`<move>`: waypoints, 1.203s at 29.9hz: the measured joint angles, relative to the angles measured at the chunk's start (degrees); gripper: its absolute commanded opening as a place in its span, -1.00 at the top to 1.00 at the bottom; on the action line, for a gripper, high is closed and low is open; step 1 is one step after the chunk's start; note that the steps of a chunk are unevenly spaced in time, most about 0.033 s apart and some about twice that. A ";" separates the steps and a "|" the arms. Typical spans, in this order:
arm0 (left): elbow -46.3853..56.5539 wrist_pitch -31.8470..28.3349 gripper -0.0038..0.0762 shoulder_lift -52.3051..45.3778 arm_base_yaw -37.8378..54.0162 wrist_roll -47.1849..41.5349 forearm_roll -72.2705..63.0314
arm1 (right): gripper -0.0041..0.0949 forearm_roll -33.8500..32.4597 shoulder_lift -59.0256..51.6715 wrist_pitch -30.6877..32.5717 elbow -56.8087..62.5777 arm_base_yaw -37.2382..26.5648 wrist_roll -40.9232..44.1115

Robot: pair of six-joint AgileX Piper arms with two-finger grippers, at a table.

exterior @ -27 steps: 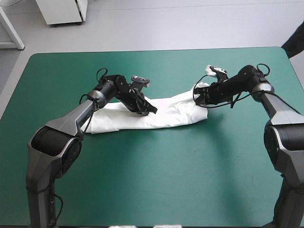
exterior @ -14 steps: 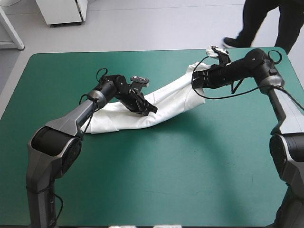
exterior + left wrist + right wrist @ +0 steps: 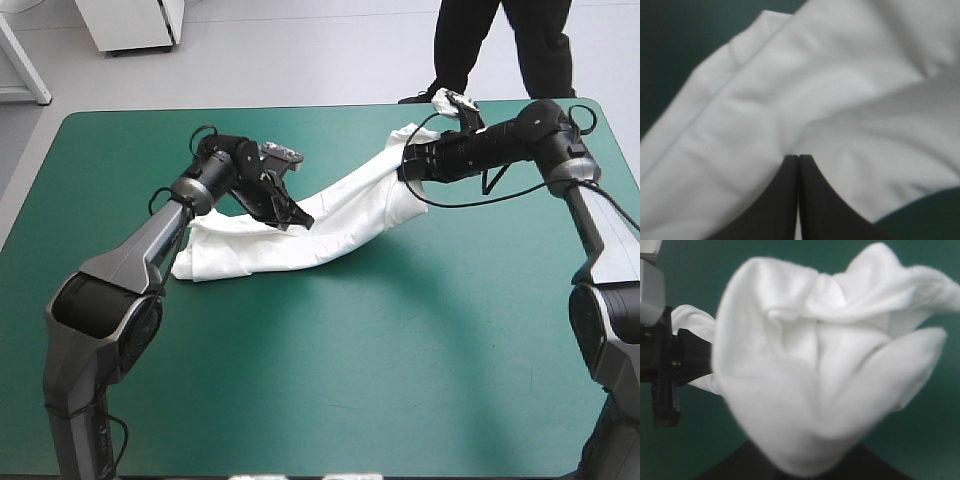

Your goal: Fold the cloth

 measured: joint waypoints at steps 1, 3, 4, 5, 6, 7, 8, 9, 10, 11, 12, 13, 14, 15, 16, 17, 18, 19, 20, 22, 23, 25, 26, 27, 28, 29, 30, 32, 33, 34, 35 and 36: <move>-1.34 1.75 0.93 -1.16 0.00 -0.66 1.77 | 0.94 1.00 0.00 0.00 0.00 0.28 -0.32; -3.28 4.37 0.93 -3.78 0.00 -1.96 4.61 | 0.94 2.70 0.00 -0.07 -0.21 1.47 -1.23; -4.00 5.03 0.93 -5.18 0.06 -2.48 5.70 | 0.94 2.93 0.00 -0.07 -0.52 2.53 -1.51; -4.47 5.44 0.93 -6.66 0.21 -2.89 6.28 | 0.94 3.12 0.00 -0.13 -1.05 3.85 -1.65; -4.65 5.67 0.93 -7.89 0.28 -3.14 6.70 | 0.94 3.20 0.00 -0.25 -1.50 5.33 -1.78; -4.69 6.03 0.93 -9.48 0.40 -3.36 7.14 | 0.94 3.30 0.00 -0.58 -1.98 6.60 -1.82; -4.77 6.31 0.93 -11.12 0.47 -3.53 7.39 | 0.94 3.59 0.00 -1.12 -2.74 8.57 -1.90; -4.76 6.43 0.93 -12.49 0.47 -3.72 7.44 | 0.94 3.70 0.00 -1.78 -3.25 9.89 -1.98; -4.76 6.64 0.93 -14.57 0.47 -3.93 7.49 | 0.94 3.86 0.00 -2.64 -3.85 11.49 -2.03; -4.76 6.68 0.93 -15.98 0.47 -4.05 7.49 | 0.94 3.95 0.00 -3.59 -4.42 13.03 -2.03; -4.83 6.88 0.93 -17.74 0.47 -4.20 7.49 | 0.94 4.00 0.00 -4.37 -5.04 14.20 -2.03; -4.86 6.94 0.93 -19.51 0.47 -4.20 7.49 | 0.94 4.05 0.28 -5.12 -5.82 15.59 -1.98; -4.94 7.10 0.93 -21.26 0.47 -4.27 7.49 | 0.94 4.27 0.75 -5.58 -6.80 16.87 -1.70; -4.94 7.21 0.93 -22.64 0.47 -4.41 7.49 | 0.94 4.47 1.33 -5.84 -7.62 18.06 -1.33; -4.94 7.26 0.93 -24.61 0.47 -4.43 7.49 | 0.94 4.60 2.29 -6.00 -8.72 19.18 -1.00; -4.94 7.26 0.93 -25.87 0.47 -4.47 7.49 | 0.94 4.61 3.49 -6.07 -9.86 20.25 -0.67; -4.94 7.26 0.93 -27.09 0.47 -4.58 7.56 | 0.94 4.63 4.57 -6.07 -10.79 21.08 -0.34; -4.94 7.26 0.93 -28.81 0.47 -4.65 7.94 | 0.94 4.63 6.04 -6.14 -11.98 22.14 0.01; -4.94 7.26 0.93 -29.86 0.47 -4.65 8.15 | 0.94 4.63 7.63 -6.14 -13.24 23.20 0.33; -5.02 7.26 0.93 -32.08 0.47 -4.81 9.24 | 0.94 4.63 10.88 -6.19 -15.80 25.04 0.83; -5.01 7.26 0.93 -33.02 0.47 -5.06 10.07 | 0.94 4.63 12.46 -6.19 -17.09 26.04 0.99; -5.04 7.28 0.93 -34.55 0.47 -5.62 10.97 | 0.94 4.63 15.04 -6.19 -19.29 27.71 1.22; -5.04 7.28 0.93 -35.05 0.47 -5.76 11.44 | 0.94 4.63 16.32 -6.19 -20.33 28.51 1.46; -5.04 7.28 0.93 -35.58 0.47 -5.97 12.04 | 0.94 4.63 17.48 -6.12 -21.25 29.17 1.59; -5.04 7.28 0.93 -36.04 0.47 -6.12 12.64 | 0.94 4.63 18.33 -5.99 -21.90 29.68 1.71; -5.04 7.28 0.93 -36.41 0.47 -6.18 13.26 | 0.94 4.63 19.19 -5.87 -22.54 30.13 1.87; -5.04 7.28 0.93 -36.77 0.47 -6.18 14.02 | 0.94 4.63 19.88 -5.86 -22.89 30.37 1.93; -5.04 7.28 0.93 -37.28 0.47 -6.46 16.23 | 0.94 4.47 20.72 -5.80 -23.19 30.61 2.10; -5.04 7.28 0.93 -37.62 0.47 -6.98 17.75 | 0.94 4.13 21.02 -5.80 -23.25 30.62 2.10; -5.08 7.28 0.93 -37.88 0.47 -7.66 19.47 | 0.94 3.99 21.30 -5.80 -23.36 30.67 2.10; -5.11 7.28 0.93 -38.21 0.47 -8.22 21.14 | 0.93 3.66 21.50 -5.80 -23.43 30.67 2.10; -5.11 7.28 0.93 -38.48 0.47 -8.61 22.32 | 0.89 3.26 21.65 -5.85 -23.43 30.67 2.15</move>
